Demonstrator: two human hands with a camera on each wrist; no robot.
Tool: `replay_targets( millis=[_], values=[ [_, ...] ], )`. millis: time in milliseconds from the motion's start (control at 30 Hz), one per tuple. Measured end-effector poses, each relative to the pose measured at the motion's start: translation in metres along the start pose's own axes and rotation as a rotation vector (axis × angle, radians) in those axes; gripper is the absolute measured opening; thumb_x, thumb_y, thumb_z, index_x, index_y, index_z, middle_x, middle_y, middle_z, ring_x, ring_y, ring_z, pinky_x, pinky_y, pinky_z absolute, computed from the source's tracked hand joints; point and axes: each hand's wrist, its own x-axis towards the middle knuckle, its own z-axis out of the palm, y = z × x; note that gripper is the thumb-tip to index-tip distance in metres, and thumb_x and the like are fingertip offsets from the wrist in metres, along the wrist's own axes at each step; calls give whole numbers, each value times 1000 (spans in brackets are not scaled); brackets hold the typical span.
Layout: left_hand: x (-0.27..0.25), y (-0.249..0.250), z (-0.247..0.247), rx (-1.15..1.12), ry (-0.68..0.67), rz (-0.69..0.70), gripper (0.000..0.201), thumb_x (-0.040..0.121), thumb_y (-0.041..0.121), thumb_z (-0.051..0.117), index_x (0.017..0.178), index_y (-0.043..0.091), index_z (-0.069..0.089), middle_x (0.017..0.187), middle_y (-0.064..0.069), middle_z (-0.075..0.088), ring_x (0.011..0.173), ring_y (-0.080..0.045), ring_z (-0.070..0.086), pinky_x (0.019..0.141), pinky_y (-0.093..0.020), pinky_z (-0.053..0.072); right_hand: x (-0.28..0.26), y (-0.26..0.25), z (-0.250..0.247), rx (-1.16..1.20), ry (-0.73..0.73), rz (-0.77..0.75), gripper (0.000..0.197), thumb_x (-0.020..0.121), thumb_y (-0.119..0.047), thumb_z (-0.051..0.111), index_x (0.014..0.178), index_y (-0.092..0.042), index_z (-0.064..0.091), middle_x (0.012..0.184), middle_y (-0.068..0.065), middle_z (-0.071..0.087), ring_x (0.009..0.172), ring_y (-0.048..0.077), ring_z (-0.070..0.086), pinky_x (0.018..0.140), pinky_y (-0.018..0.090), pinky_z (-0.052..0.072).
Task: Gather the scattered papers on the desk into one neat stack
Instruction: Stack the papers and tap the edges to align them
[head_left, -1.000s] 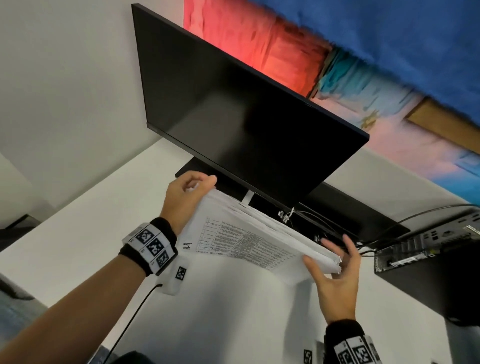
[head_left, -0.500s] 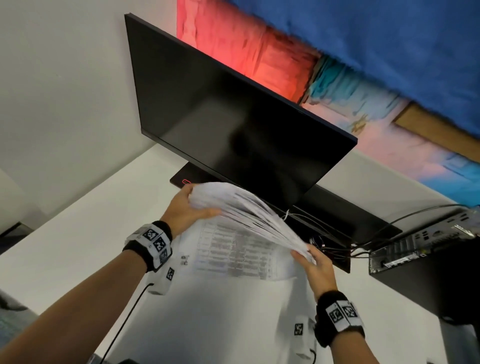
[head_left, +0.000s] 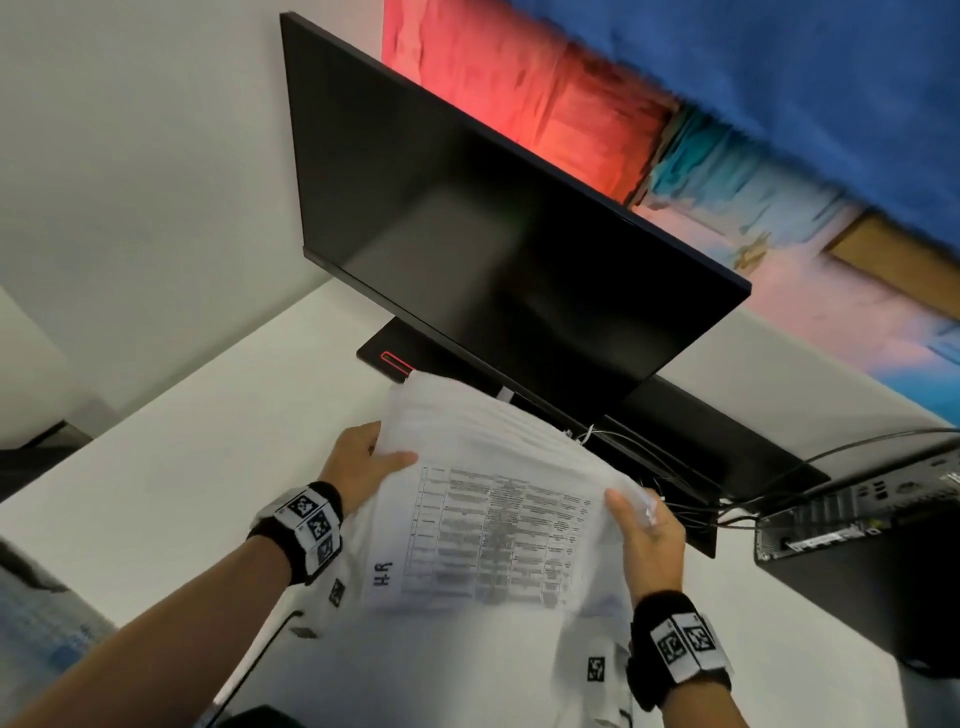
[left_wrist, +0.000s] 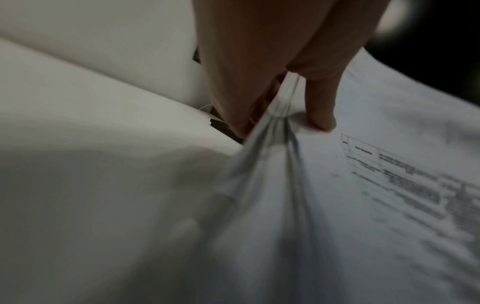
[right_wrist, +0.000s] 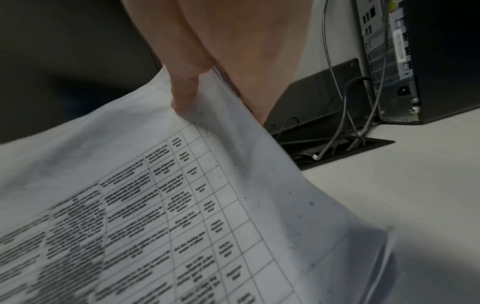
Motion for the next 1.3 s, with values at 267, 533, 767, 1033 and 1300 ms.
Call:
replay_targets(
  millis=[267, 533, 767, 1033, 1300],
  values=[
    [-30, 76, -12, -264, -27, 280, 44, 72, 21, 86, 113, 11, 72, 104, -4, 79, 96, -12, 75, 81, -25, 59, -4, -16, -32, 176, -28, -154, 64, 73, -16, 85, 133, -19, 61, 128, 1, 69, 119, 16, 65, 98, 29, 53],
    [-25, 77, 3, -322, 128, 237, 12, 81, 12, 79, 93, 14, 78, 90, 1, 81, 86, -17, 78, 79, -34, 62, -6, -22, -6, 143, 9, -113, 25, 78, -19, 80, 101, -19, 69, 89, -15, 79, 82, -1, 74, 73, 14, 57],
    [-13, 49, -4, -148, 78, 104, 35, 66, 13, 91, 98, 11, 74, 86, 3, 81, 87, -13, 77, 73, -25, 62, -6, 10, 10, 92, -87, 106, 45, 79, -11, 81, 120, -22, 66, 113, -4, 72, 115, 17, 66, 81, 18, 48],
    [-18, 53, -6, -170, 217, 228, 38, 74, 27, 85, 105, 10, 72, 95, 0, 77, 83, -14, 73, 69, -26, 59, -21, 5, 7, 135, -14, -15, 62, 76, -2, 82, 131, -17, 57, 118, 2, 70, 107, 15, 70, 77, 15, 57],
    [-6, 69, -3, -263, 332, 168, 36, 90, 40, 65, 69, 16, 50, 66, 5, 55, 65, -12, 53, 66, -26, 43, -20, 6, -6, -385, -41, -461, 89, 81, -3, 78, 154, -26, 33, 141, -9, 43, 128, -2, 46, 102, 12, 42]
  ],
)
